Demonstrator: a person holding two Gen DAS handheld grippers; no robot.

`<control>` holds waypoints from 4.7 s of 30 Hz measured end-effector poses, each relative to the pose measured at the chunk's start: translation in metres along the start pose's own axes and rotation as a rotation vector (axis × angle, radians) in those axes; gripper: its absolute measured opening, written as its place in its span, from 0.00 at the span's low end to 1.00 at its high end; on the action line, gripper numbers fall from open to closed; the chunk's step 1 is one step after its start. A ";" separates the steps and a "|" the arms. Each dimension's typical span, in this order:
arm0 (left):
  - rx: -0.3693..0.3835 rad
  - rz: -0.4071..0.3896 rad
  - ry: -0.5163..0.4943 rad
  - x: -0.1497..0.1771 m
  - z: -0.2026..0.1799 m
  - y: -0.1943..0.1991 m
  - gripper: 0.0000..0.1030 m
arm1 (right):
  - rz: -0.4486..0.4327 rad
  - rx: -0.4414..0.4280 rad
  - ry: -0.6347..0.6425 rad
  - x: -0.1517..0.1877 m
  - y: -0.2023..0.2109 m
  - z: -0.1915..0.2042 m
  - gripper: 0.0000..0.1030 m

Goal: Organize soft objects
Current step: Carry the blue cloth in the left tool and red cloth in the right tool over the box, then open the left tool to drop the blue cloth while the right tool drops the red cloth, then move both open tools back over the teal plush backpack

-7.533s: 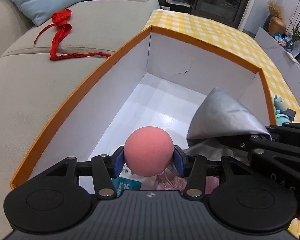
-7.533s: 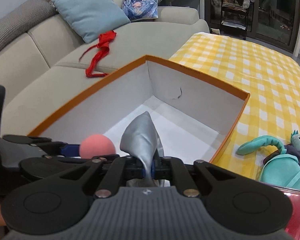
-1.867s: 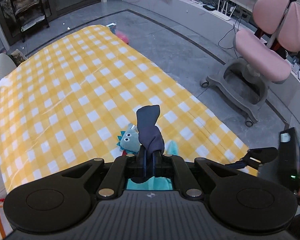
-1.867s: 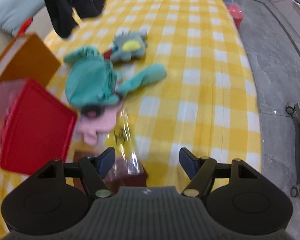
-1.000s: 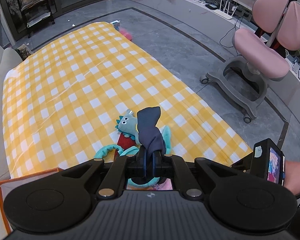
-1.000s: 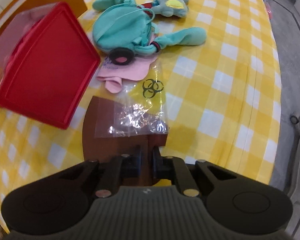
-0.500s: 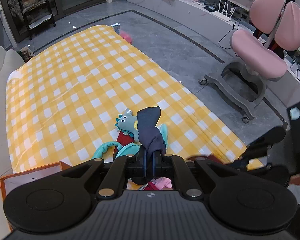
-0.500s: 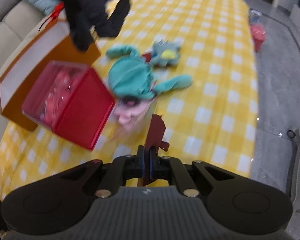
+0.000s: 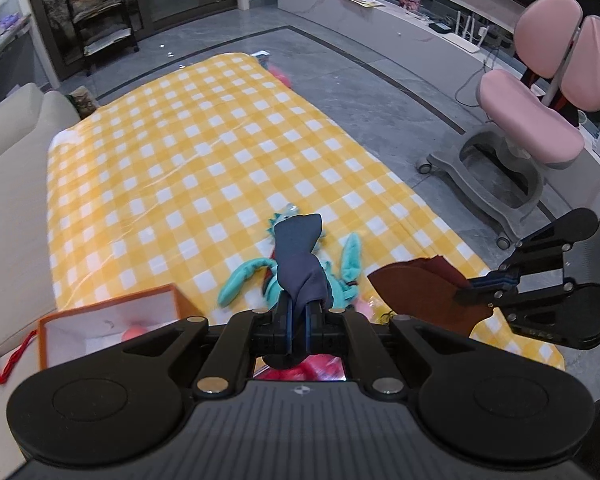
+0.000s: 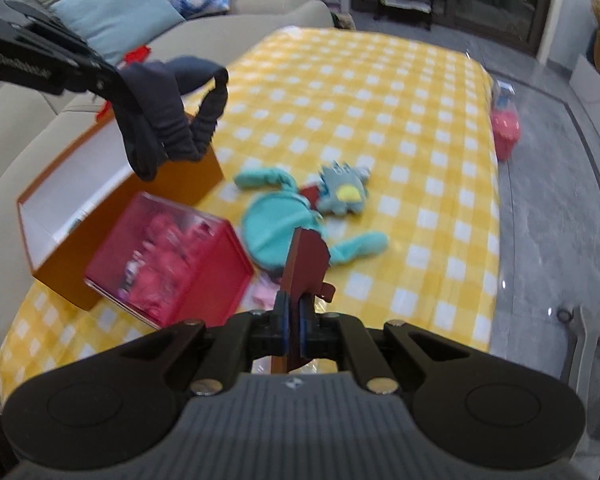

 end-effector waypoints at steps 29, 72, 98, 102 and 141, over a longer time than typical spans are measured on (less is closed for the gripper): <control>-0.123 0.086 0.211 0.132 0.153 0.038 0.06 | -0.108 -0.221 0.199 -0.102 -0.026 0.245 0.02; -0.208 0.311 0.257 0.177 0.212 -0.106 0.42 | -0.056 -0.030 0.074 -0.119 -0.189 0.270 0.25; -0.398 0.105 0.353 0.140 0.214 -0.014 0.79 | -0.200 -0.054 0.055 -0.131 -0.113 0.246 0.46; -0.403 0.076 0.370 0.132 0.208 -0.006 0.80 | -0.216 -0.060 0.043 -0.129 -0.099 0.234 0.48; -0.315 0.025 0.044 0.006 0.017 -0.052 0.83 | -0.259 0.093 -0.222 -0.061 -0.014 0.000 0.55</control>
Point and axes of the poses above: each gripper's, at about its wrist camera, not at the fingertips, and y roughly against the way its jaws point, z to its left, x to its underside, the point moved 10 cm from there along -y, roughly the way its jaws point, and after that the axes turned 10 degrees about z, right-handed, at the moved point
